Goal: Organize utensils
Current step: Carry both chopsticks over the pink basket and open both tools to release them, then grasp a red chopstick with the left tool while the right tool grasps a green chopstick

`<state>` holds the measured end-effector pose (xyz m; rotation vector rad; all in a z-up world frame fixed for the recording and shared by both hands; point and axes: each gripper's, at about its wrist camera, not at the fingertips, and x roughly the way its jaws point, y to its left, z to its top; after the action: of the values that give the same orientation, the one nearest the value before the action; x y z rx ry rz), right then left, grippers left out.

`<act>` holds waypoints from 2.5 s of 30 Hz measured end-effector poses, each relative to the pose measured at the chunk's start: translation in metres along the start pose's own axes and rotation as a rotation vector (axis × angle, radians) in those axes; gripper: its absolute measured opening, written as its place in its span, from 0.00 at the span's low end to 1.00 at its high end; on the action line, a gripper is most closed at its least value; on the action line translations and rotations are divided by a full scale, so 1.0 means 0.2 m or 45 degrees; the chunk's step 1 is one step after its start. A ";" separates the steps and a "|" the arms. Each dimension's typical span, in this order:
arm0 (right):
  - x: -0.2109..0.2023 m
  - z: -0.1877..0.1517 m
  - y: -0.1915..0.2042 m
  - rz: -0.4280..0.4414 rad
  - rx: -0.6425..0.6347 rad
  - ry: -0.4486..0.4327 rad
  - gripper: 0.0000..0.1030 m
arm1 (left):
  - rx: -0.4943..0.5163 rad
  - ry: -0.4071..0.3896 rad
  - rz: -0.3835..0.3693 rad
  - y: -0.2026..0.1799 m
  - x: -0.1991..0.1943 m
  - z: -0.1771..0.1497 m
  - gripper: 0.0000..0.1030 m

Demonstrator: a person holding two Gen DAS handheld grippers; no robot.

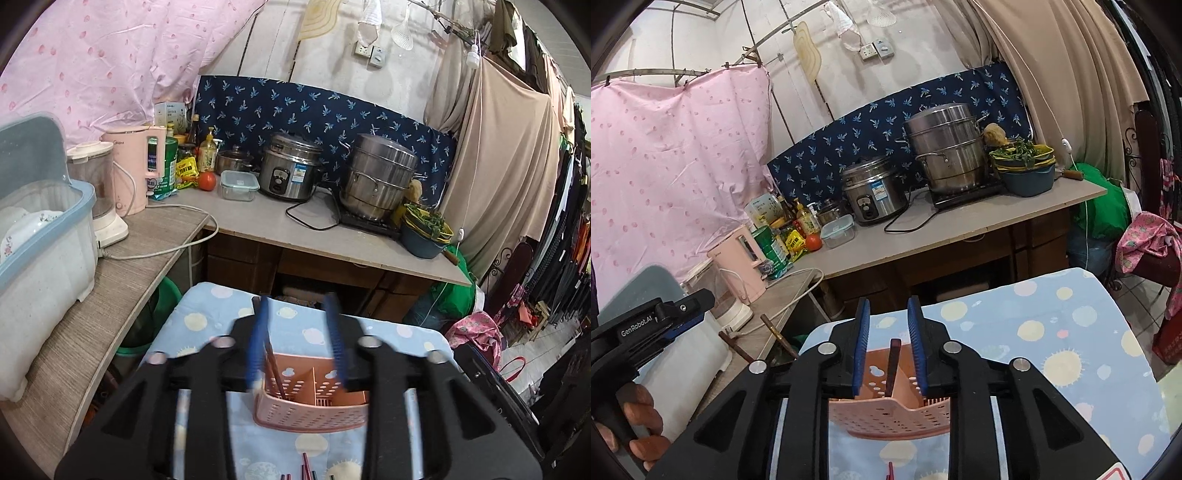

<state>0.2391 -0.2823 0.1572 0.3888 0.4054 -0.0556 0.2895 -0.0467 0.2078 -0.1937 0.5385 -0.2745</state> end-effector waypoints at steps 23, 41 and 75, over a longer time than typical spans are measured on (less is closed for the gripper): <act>-0.32 -0.41 -0.02 -0.010 -0.076 0.153 0.28 | 0.051 0.267 -0.027 0.08 -0.18 -0.44 0.50; -0.44 -0.93 -0.12 -0.089 -0.164 0.422 0.28 | 0.059 0.522 -0.028 0.16 -0.24 -0.97 0.50; -0.51 -1.33 -0.18 -0.134 -0.209 0.634 0.26 | 0.196 0.725 0.014 0.20 -0.31 -1.52 0.50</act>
<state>0.0404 -0.2169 -0.0409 0.2149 0.9163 -0.0273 0.0865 -0.0232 -0.0297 0.0430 1.0774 -0.3603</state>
